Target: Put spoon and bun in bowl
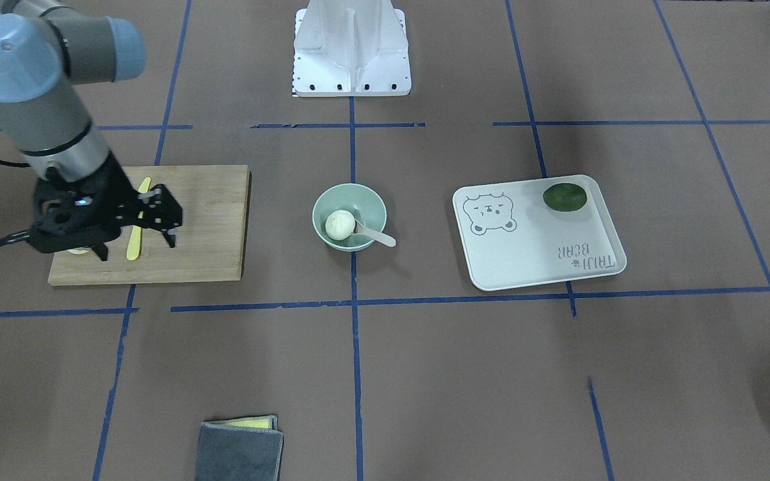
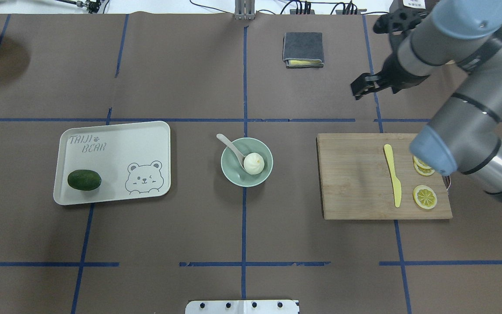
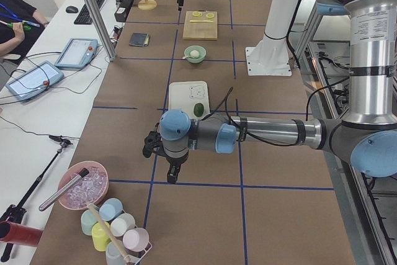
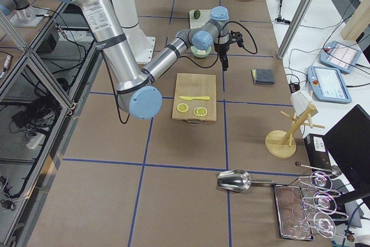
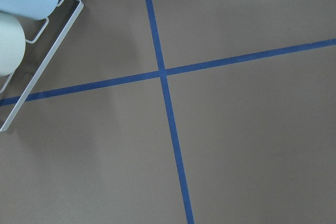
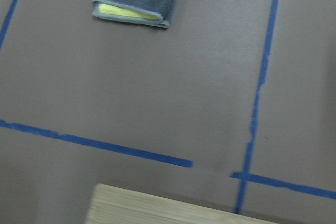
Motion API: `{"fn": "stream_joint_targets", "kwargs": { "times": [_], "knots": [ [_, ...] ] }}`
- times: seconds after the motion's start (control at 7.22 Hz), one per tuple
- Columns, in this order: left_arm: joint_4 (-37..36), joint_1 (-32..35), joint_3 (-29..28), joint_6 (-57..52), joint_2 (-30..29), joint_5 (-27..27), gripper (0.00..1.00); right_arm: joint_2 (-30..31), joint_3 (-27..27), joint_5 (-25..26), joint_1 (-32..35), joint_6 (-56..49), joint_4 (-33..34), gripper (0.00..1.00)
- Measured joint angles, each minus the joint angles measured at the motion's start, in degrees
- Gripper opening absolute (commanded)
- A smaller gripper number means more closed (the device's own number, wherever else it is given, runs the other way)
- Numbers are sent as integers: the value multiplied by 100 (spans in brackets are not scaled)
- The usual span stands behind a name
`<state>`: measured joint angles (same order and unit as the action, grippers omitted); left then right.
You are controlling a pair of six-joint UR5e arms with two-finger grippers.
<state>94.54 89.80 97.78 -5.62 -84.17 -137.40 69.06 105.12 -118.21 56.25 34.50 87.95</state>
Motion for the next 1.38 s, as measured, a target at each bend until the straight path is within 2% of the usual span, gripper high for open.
{"fn": "stream_joint_targets", "kwargs": {
  "times": [0.28,0.55,0.83,0.97,1.11,1.38],
  "knots": [
    [6,1,48,0,152,2,100,1208,-72,-411,1291,-2467,-5,100],
    [16,-3,58,-4,217,2,100,2113,-433,-628,2439,-4042,-27,100],
    [20,-4,62,-1,231,2,100,2755,-928,-756,3250,-4414,-52,100],
    [20,-5,61,0,234,1,100,2849,-1093,-1027,3510,-4442,-44,100],
    [19,-6,58,0,234,-3,100,2852,-1125,-1391,3629,-4443,-19,100],
    [7,-1,57,0,234,-6,100,2827,-1104,-1663,3686,-4434,-9,100]
  ]
}}
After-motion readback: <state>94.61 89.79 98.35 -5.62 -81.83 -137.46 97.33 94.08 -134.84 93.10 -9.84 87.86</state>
